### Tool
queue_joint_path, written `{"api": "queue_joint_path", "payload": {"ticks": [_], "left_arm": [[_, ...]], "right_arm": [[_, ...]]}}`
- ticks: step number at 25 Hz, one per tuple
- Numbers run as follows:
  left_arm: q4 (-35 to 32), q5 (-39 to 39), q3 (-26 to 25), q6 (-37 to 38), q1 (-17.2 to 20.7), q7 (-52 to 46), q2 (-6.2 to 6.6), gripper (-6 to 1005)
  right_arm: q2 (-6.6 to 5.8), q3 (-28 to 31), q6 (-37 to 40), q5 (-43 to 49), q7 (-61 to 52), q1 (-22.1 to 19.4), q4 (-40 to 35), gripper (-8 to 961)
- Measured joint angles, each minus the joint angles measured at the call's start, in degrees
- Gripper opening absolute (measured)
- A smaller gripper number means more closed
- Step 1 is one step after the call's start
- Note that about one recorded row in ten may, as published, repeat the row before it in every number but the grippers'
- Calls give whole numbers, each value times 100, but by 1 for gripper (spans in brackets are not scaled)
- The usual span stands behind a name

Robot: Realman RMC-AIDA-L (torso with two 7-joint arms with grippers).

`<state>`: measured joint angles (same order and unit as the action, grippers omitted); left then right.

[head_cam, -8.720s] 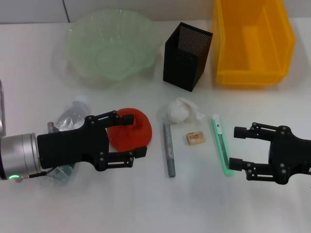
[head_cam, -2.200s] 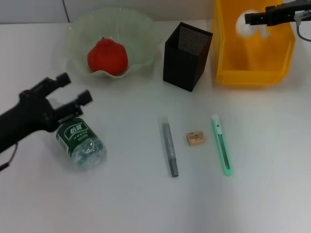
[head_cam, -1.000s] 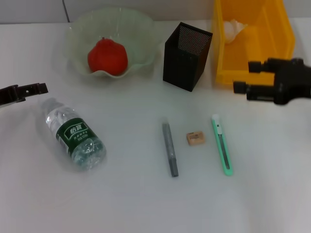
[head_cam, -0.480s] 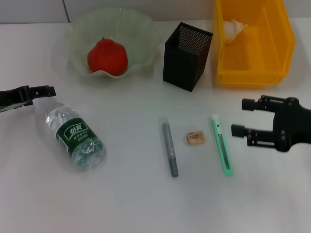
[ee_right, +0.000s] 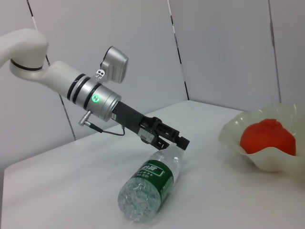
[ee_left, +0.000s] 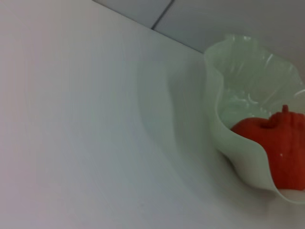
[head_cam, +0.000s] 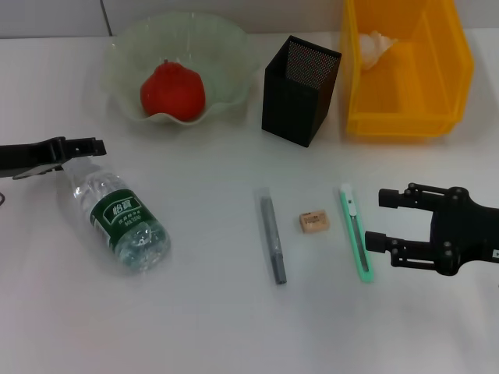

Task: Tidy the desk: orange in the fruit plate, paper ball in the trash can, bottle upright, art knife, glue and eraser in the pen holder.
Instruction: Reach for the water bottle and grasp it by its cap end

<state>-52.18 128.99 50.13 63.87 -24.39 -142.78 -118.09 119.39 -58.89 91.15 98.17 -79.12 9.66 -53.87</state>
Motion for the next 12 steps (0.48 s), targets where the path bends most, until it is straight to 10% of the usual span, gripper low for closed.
{"api": "queue_joint_path", "payload": {"ticks": [12], "left_arm": [[30,67,66,427,-161,587,60,717]], "right_arm": [[-4,2,-18,-1,-93,27,39,739]]}}
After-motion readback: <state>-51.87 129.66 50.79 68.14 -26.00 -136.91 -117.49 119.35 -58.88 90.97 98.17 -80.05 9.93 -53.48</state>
